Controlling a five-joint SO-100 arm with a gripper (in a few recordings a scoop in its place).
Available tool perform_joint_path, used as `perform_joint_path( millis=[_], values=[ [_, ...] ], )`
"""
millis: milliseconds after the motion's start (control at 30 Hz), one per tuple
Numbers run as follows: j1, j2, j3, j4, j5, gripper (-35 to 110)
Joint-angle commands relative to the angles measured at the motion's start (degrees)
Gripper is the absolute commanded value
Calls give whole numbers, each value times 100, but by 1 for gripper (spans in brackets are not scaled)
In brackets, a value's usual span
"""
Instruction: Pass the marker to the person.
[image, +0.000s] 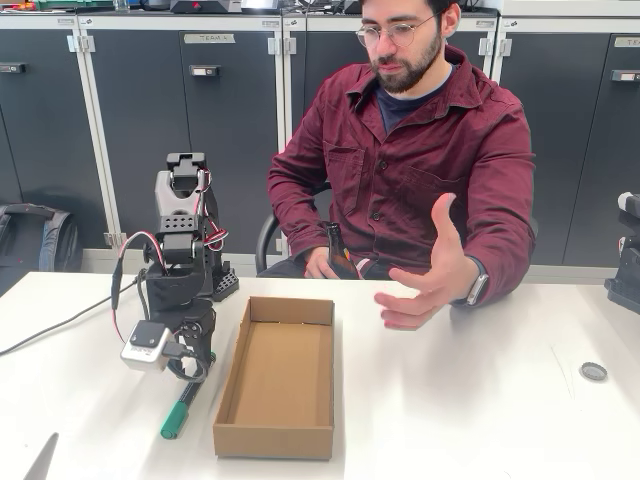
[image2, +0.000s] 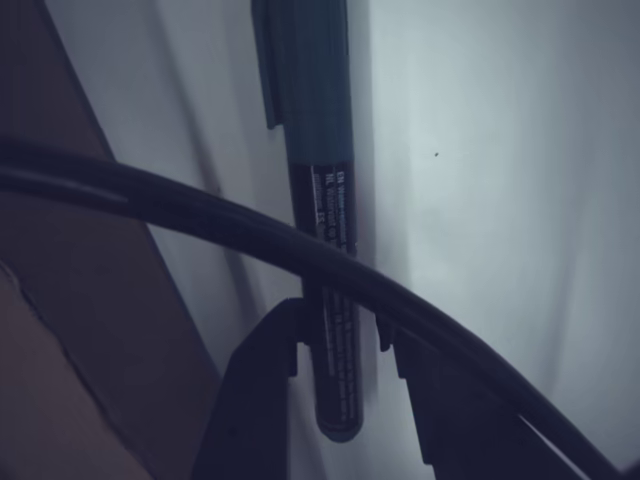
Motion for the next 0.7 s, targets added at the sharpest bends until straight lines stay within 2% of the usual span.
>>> perform_joint_path(
  millis=[0,267,467,667],
  values=[
    [-97,0,-281,-123,9,12],
    [-211,-229,-281,-114,0,11],
    [-237,-255,-237,-176,-44,-5],
    [-202,105,-229,-35,-53,-5]
  ],
)
